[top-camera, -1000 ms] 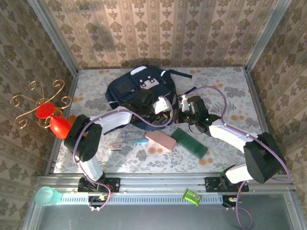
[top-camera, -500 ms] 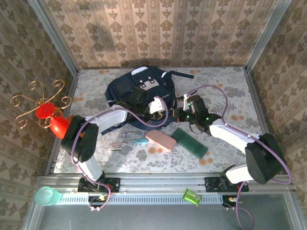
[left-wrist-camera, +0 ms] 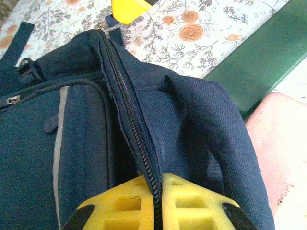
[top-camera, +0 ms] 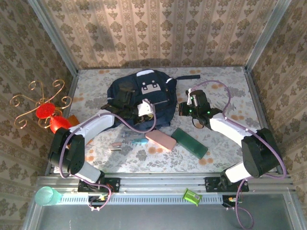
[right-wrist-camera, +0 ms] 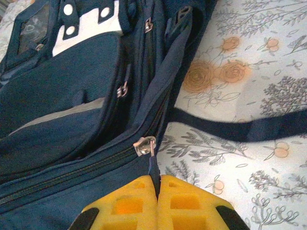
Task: Pack books, pencil case, and school supplies into a backpack
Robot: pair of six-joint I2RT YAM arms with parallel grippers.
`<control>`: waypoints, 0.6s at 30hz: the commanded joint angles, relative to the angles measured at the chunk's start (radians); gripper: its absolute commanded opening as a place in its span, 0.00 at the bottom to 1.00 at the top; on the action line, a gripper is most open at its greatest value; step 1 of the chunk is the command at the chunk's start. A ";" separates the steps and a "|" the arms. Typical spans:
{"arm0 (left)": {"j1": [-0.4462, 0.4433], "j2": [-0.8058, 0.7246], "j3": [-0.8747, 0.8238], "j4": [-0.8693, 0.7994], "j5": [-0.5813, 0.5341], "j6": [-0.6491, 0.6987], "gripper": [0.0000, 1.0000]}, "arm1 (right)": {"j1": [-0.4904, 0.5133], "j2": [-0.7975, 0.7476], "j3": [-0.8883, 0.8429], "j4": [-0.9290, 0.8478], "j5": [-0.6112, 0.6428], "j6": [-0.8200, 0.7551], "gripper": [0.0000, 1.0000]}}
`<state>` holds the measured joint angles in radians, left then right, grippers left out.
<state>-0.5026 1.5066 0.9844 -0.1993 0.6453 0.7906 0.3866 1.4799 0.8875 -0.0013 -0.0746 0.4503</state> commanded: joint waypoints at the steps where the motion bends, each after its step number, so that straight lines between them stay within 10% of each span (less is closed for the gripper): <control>1: 0.039 -0.074 -0.001 -0.018 0.045 0.052 0.00 | -0.067 0.021 0.035 -0.038 0.161 -0.017 0.00; 18: 0.136 -0.245 -0.148 0.240 0.241 -0.060 0.00 | -0.169 0.249 0.181 0.016 0.170 0.023 0.00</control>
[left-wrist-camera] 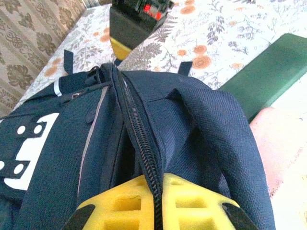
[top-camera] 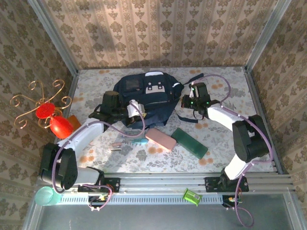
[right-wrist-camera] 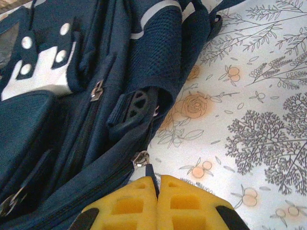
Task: Pack books, pencil case, and school supplies into a backpack
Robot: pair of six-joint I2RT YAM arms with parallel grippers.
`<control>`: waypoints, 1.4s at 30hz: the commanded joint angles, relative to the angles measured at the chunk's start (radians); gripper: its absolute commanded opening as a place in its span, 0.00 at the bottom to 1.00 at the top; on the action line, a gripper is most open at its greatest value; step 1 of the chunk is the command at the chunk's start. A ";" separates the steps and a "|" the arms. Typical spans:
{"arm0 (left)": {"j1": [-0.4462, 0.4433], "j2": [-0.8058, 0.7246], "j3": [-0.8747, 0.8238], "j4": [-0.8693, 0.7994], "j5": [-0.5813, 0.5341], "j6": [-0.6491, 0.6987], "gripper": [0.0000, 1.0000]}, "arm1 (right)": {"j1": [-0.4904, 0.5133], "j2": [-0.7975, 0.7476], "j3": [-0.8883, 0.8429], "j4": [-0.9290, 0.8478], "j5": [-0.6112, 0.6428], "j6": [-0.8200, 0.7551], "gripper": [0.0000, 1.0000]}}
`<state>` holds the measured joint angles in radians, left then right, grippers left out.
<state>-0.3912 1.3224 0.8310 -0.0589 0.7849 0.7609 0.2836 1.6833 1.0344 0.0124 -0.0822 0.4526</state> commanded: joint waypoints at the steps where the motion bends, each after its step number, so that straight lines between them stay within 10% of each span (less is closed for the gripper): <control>1: 0.027 -0.064 0.001 0.108 0.106 -0.037 0.00 | -0.070 0.065 0.045 0.004 0.180 0.022 0.00; 34: 0.058 0.071 0.022 0.215 0.174 -0.065 0.05 | -0.144 -0.099 -0.206 0.180 0.138 -0.027 0.00; 42: 0.075 0.072 -0.015 0.230 0.163 -0.081 0.07 | -0.144 -0.029 -0.118 0.212 -0.158 0.062 0.42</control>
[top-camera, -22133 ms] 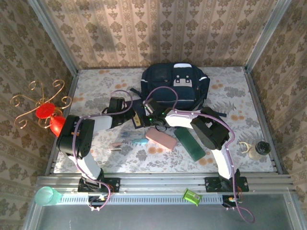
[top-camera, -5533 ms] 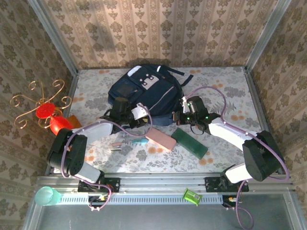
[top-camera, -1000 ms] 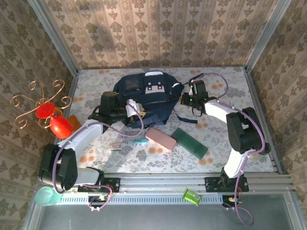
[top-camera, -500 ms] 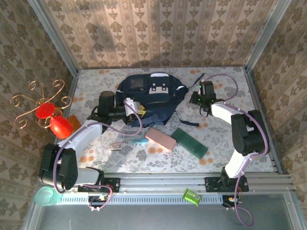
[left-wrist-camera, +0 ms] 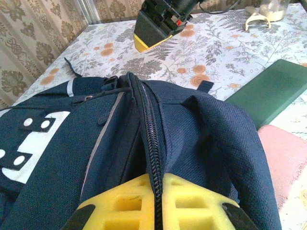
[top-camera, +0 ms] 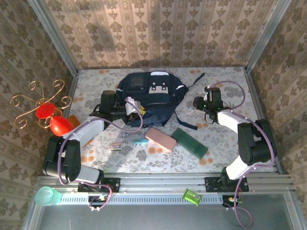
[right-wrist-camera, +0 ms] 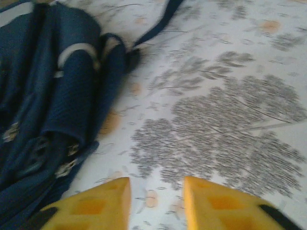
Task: Pack books, pencil case, and school supplies into a backpack
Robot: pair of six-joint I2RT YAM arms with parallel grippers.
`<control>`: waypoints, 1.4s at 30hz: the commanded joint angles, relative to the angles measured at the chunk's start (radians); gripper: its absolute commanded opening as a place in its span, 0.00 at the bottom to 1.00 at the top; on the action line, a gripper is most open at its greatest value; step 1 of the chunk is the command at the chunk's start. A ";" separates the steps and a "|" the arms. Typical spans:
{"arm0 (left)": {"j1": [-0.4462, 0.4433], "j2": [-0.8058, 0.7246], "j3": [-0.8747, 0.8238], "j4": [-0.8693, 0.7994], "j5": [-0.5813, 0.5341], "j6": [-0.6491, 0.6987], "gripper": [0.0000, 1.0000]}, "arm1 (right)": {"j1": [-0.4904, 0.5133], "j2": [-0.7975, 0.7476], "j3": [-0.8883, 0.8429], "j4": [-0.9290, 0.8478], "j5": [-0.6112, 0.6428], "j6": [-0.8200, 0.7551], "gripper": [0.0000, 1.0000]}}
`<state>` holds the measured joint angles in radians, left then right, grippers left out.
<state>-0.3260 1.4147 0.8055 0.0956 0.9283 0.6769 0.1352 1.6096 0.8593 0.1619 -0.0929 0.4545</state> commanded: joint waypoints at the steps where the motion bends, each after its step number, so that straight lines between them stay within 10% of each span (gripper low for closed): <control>1: 0.010 -0.022 0.004 0.081 0.020 -0.002 0.07 | 0.004 0.065 0.069 0.078 -0.173 0.087 0.44; 13: 0.004 -0.034 -0.007 0.070 0.017 -0.013 0.08 | 0.012 0.440 0.416 0.062 -0.305 0.261 0.70; 24: 0.018 -0.004 0.017 0.003 -0.089 0.004 0.08 | -0.026 0.387 0.382 0.081 -0.290 0.286 0.01; 42: 0.032 0.276 0.288 -0.057 -0.540 -0.203 0.13 | 0.029 -0.102 -0.068 0.216 -0.171 0.377 0.02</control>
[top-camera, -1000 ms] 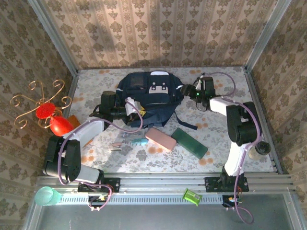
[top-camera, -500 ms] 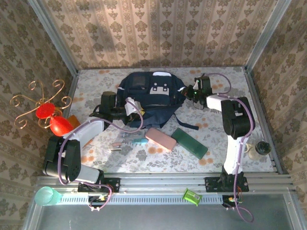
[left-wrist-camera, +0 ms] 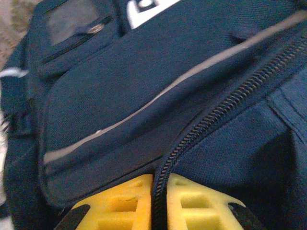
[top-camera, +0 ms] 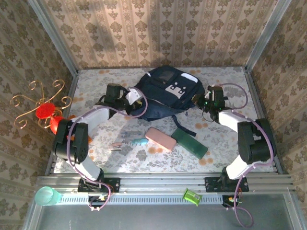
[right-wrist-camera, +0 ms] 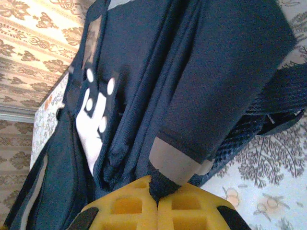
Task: Pack books, pencil case, and school supplies into a backpack
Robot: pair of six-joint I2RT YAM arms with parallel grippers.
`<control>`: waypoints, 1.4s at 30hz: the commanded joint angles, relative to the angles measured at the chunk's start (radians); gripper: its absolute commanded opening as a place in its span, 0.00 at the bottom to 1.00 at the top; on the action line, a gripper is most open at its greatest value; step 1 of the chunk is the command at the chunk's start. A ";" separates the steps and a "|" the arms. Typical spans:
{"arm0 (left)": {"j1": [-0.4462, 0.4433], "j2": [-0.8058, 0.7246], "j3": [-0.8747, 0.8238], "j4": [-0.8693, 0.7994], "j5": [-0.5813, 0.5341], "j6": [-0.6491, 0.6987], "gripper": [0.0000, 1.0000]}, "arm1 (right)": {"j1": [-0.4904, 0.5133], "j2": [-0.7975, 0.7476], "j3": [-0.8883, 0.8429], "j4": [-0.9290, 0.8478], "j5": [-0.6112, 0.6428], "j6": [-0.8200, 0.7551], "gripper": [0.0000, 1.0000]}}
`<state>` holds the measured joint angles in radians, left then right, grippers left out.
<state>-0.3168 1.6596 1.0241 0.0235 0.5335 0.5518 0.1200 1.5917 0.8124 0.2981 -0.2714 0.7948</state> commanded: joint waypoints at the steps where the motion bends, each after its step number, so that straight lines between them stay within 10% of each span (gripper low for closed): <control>1: 0.025 0.043 0.079 0.016 -0.171 -0.090 0.13 | 0.062 -0.101 -0.034 0.078 0.025 0.040 0.02; 11: 0.071 0.122 0.141 0.039 -0.279 -0.213 0.15 | 0.248 -0.193 -0.154 0.079 0.226 0.067 0.04; 23: 0.101 0.071 0.092 0.054 -0.441 -0.369 0.53 | 0.330 -0.061 -0.230 0.122 0.204 0.072 0.25; 31: 0.110 -0.137 -0.064 0.002 -0.522 -0.588 0.66 | 0.323 -0.256 -0.189 -0.130 0.312 -0.118 0.40; 36: -0.011 -0.312 -0.191 0.037 -0.459 -0.813 0.67 | 0.330 -0.360 -0.186 -0.188 0.330 -0.220 0.45; 42: -0.262 -0.298 -0.193 0.056 -0.448 -0.768 0.64 | 0.369 -0.236 -0.088 -0.125 0.157 -0.268 0.48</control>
<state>-0.5358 1.3315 0.8192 0.0795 0.0700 -0.1848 0.4660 1.2896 0.6701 0.1688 -0.0303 0.5861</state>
